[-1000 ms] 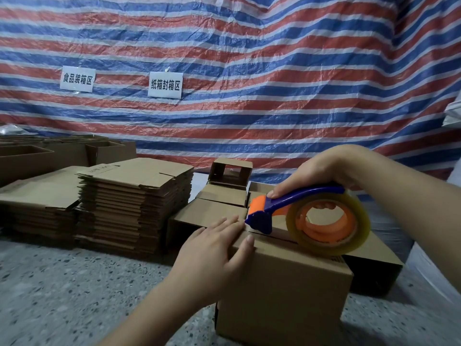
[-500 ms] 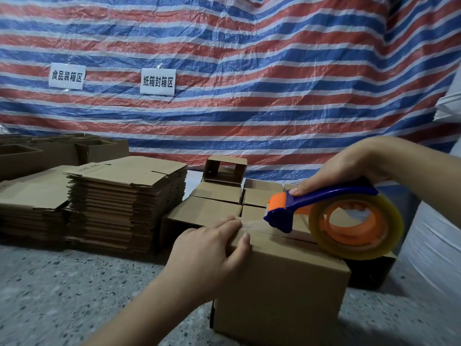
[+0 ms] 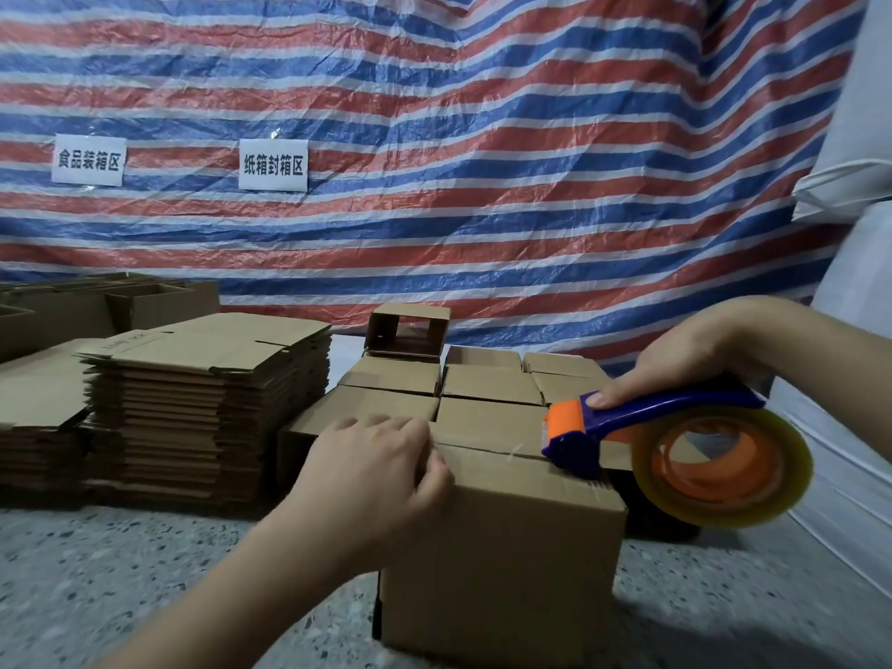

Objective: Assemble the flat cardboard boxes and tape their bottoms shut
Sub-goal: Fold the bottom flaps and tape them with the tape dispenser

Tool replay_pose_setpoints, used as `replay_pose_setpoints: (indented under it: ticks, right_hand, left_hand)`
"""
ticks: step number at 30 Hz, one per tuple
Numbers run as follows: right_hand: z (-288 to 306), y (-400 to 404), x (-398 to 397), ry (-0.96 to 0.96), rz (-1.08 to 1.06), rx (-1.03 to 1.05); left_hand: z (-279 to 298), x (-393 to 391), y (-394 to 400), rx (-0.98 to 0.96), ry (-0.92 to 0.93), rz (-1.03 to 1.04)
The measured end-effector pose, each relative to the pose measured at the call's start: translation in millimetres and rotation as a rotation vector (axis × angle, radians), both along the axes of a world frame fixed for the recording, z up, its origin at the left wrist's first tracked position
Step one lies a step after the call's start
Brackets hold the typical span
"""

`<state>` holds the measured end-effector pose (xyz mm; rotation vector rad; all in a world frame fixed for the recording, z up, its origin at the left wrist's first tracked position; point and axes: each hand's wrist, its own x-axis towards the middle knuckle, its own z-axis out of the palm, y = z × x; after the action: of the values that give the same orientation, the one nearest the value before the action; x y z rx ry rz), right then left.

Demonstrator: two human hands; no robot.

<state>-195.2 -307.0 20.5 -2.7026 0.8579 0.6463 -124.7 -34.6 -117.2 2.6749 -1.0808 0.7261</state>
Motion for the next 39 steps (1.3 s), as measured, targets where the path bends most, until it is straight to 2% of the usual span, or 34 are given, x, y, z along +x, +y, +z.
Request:
replay_pose_setpoints:
  ticks: [3, 8, 11, 17, 20, 22, 23, 26, 29, 34, 39]
  right_hand:
    - [1.2, 0.3, 1.2, 0.013, -0.012, 0.011]
    - [1.5, -0.4, 2.5, 0.019, 0.021, 0.001]
    - [1.2, -5.1, 2.4, -0.001, 0.02, 0.036]
    - [8.0, -29.5, -18.9, -0.023, -0.02, 0.078]
    - [-15.9, -35.2, -17.1, -0.134, -0.126, 0.066]
    - [-40.0, -50.4, -13.1, -0.316, -0.107, 0.132]
    - [-42.6, -49.0, -13.6, -0.34, -0.084, 0.082]
    - [-28.7, -48.3, -27.2, -0.162, -0.015, 0.145]
    - [-16.3, -43.4, -31.2, 0.007, -0.068, 0.067]
    - [-17.6, -41.8, -30.4, 0.019, -0.022, 0.064]
    - [-14.5, -56.8, -37.3, -0.019, -0.04, 0.115]
  left_hand:
    - [10.2, -4.5, -20.1, 0.108, -0.032, 0.025]
    - [11.6, -17.6, -50.4, 0.223, 0.139, -0.211]
    - [5.3, -13.3, -57.3, 0.28, 0.124, -0.205]
    - [2.4, -11.4, -56.1, 0.273, 0.111, -0.197]
    - [1.0, -12.2, -55.5, 0.263, 0.112, -0.197]
    - [1.4, -12.5, -55.9, 0.26, 0.119, -0.201]
    - [1.9, -12.9, -55.7, 0.256, 0.125, -0.206]
    - [5.4, -14.6, -54.2, 0.278, 0.152, -0.225]
    - [11.9, -19.4, -62.5, 0.315, 0.106, -0.221]
    - [9.3, -34.7, -84.9, 0.276, 0.133, -0.364]
    - [0.6, -30.8, -88.9, 0.258, 0.077, -0.346]
